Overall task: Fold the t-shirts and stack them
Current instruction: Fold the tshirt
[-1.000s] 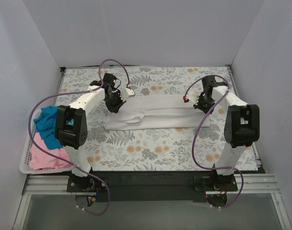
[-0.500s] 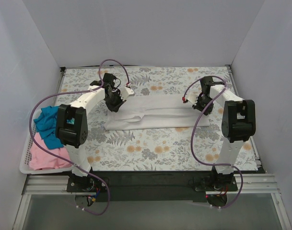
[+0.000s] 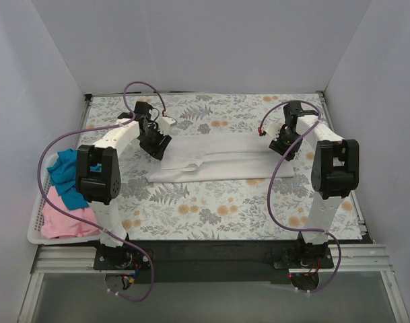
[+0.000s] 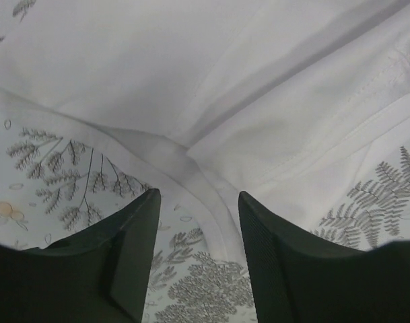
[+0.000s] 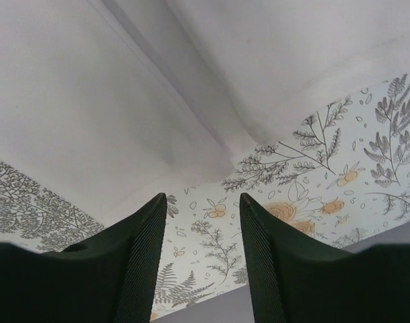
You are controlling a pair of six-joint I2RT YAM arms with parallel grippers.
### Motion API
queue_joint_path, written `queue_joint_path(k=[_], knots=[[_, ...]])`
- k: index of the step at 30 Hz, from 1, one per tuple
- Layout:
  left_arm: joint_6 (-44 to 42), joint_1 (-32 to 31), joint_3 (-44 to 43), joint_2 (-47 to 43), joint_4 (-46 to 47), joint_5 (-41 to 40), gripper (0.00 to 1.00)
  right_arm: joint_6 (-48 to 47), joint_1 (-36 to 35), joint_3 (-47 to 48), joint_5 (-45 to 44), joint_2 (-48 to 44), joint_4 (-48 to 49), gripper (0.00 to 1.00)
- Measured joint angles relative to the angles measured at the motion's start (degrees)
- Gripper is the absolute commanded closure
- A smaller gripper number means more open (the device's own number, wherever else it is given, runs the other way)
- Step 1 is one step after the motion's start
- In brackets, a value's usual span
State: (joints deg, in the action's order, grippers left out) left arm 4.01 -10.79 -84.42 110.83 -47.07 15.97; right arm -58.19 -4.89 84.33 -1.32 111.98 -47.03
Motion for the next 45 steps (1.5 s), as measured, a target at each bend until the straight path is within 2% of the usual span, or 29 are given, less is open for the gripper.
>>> queue_joint_path(k=[4, 6, 10, 14, 20, 22, 26, 30, 32, 39, 45], knots=[[5.8, 1.6, -0.4, -2.7, -3.7, 1.3, 0.49, 3.3, 0.2, -0.2, 2.0, -3.5, -1.0, 0.6], [8.7, 1.6, -0.1, -4.7, -4.8, 2.1, 0.5, 5.0, 0.3, -0.2, 3.4, -5.3, -1.8, 0.63], [13.7, 1.3, 5.4, -9.7, -3.8, 3.5, 0.54, 8.0, 0.3, -1.3, 5.6, -6.1, -2.7, 0.64], [16.9, 1.2, 11.5, -10.0, -2.1, 3.3, 0.59, 10.1, 0.3, -3.7, 6.8, -4.7, -3.0, 0.66], [18.6, 1.0, 18.5, -9.6, 0.9, -0.9, 0.74, 11.9, 0.2, -8.5, 6.2, -1.4, -1.7, 0.72], [18.8, 0.7, 20.7, -9.5, 2.5, -2.8, 0.74, 12.0, 0.2, -10.0, 5.9, -2.3, -0.4, 0.72], [18.7, -1.4, 24.0, -11.8, 5.4, -6.1, 0.74, 12.0, 0.2, -12.7, 5.5, -4.4, 1.9, 0.72], [18.2, -3.0, 26.1, -14.1, 6.3, -7.5, 0.64, 12.2, 0.3, -13.2, 6.6, -5.4, 0.1, 0.64], [18.2, -3.2, 26.1, -15.0, 6.0, -7.1, 0.62, 13.0, 0.2, -11.8, 8.9, -5.7, -2.6, 0.63], [20.5, -3.1, 16.8, -17.8, 4.8, -1.7, 0.59, 18.3, -3.3, -0.2, 19.6, -10.2, -6.4, 0.57], [27.3, -3.1, 14.2, -16.7, 5.1, 4.0, 0.57, 24.5, -12.4, 4.9, 28.2, -11.2, -2.8, 0.58]])
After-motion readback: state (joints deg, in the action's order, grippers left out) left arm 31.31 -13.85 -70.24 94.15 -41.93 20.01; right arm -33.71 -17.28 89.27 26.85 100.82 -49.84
